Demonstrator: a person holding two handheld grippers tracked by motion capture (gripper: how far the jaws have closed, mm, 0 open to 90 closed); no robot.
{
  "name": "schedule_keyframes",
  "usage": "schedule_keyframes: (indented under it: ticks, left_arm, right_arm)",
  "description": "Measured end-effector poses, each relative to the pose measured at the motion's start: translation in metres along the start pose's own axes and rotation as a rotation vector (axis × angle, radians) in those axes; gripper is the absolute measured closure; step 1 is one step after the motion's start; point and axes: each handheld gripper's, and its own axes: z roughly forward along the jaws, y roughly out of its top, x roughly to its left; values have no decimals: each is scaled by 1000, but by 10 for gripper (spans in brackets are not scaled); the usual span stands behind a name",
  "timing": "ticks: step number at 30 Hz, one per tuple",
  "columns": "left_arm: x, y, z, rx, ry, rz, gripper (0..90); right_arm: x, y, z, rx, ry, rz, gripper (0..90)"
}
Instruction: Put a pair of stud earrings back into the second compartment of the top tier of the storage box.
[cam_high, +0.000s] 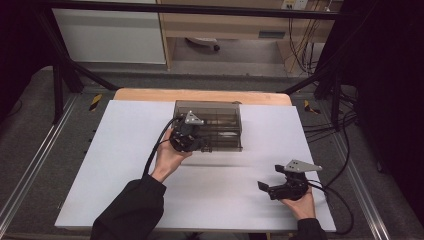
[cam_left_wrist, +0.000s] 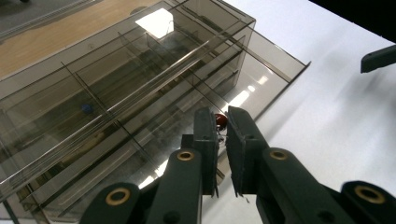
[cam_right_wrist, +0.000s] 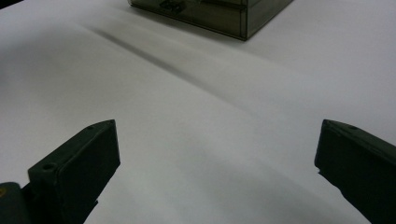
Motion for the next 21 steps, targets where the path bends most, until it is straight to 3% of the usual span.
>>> schedule_keyframes:
  ticks: [5, 21]
  left_arm:
    - [5, 0, 9, 0, 1, -21, 817]
    - [11, -8, 30, 30, 7, -30, 815]
  right_arm:
    - [0, 0, 0, 1, 1, 0, 6]
    - [0, 0, 0, 0, 1, 0, 6]
